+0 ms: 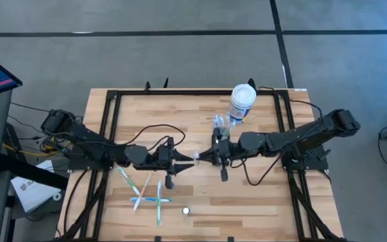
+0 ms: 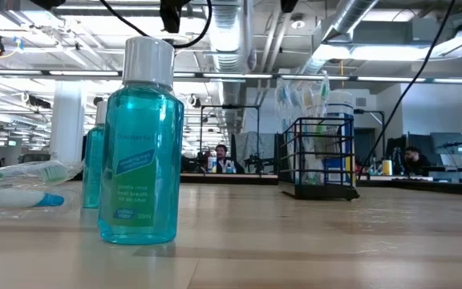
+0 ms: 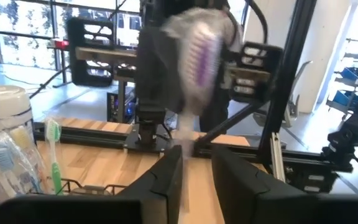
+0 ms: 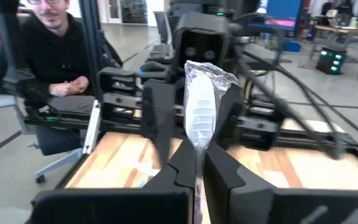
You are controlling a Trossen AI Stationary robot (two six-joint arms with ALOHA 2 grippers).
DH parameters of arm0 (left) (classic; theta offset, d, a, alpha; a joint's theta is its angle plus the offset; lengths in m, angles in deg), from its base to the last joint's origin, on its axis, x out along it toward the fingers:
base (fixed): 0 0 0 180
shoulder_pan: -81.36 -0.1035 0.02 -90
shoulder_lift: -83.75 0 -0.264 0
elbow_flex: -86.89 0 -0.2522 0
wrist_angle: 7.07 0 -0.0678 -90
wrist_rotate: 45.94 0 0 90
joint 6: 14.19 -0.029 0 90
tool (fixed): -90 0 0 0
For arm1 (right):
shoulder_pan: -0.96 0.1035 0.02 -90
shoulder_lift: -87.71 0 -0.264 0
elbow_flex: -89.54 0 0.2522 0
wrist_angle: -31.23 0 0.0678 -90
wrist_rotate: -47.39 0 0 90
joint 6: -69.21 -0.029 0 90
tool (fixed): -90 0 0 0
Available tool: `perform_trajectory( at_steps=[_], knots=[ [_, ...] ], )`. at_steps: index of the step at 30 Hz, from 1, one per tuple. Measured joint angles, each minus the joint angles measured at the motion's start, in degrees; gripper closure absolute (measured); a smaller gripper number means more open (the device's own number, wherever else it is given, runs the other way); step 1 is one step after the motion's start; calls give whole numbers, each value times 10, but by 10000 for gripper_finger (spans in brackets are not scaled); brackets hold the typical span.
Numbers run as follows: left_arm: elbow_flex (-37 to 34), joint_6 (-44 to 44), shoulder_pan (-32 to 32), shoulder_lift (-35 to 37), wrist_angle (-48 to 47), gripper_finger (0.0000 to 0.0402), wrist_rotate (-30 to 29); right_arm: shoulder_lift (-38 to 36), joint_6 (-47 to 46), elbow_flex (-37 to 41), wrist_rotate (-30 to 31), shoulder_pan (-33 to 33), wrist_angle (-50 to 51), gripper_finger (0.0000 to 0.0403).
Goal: Pick & Place toothbrushing station
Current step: Put the purple toothbrush into the wire mesh organizer
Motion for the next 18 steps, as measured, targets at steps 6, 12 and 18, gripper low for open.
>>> perform_trajectory(
  at_steps=[6, 12, 18],
  knots=[
    [0, 3, 3, 10, -38, 309, 1, -31, 9, 0, 46, 15, 46, 402],
    [0, 4, 18, 11, -46, 311, 1, -64, 10, 0, 116, 33, 106, 402],
    [0, 4, 49, 11, -48, 311, 1, -94, 2, 0, 193, 64, 164, 402]
  ],
)
